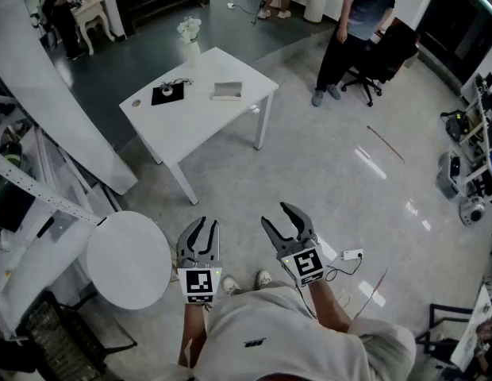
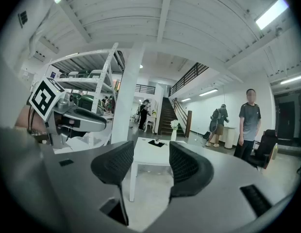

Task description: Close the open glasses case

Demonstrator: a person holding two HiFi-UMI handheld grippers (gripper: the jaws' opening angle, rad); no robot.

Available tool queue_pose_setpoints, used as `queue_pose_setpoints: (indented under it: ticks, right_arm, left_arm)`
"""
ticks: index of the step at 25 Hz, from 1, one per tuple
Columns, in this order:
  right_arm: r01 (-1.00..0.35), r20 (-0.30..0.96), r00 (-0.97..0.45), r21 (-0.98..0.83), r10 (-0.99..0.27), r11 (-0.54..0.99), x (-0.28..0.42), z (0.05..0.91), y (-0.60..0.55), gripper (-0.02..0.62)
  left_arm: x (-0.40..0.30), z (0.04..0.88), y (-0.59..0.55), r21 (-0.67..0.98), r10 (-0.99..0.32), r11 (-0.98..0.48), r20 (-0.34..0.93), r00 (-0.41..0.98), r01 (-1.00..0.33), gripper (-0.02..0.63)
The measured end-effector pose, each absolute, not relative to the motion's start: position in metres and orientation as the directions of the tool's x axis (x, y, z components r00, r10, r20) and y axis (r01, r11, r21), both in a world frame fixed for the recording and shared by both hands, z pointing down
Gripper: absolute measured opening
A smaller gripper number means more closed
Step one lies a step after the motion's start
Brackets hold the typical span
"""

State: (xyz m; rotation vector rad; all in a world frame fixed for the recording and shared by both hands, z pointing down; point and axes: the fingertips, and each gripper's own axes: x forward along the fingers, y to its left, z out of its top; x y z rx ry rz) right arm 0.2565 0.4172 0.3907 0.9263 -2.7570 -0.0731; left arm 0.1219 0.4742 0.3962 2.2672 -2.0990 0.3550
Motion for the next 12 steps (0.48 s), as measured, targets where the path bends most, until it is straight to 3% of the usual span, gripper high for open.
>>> queue_pose_setpoints:
  ticks: [12]
  right_arm:
    - [-0.631, 0.218, -0.737, 0.116, -0.640, 0.767, 0.223, 0.417, 0.409, 0.232]
  left_arm:
    - [0.089, 0.410, 0.459, -0.104, -0.975, -0.136, 0.191, 0.114, -0.985, 0.114]
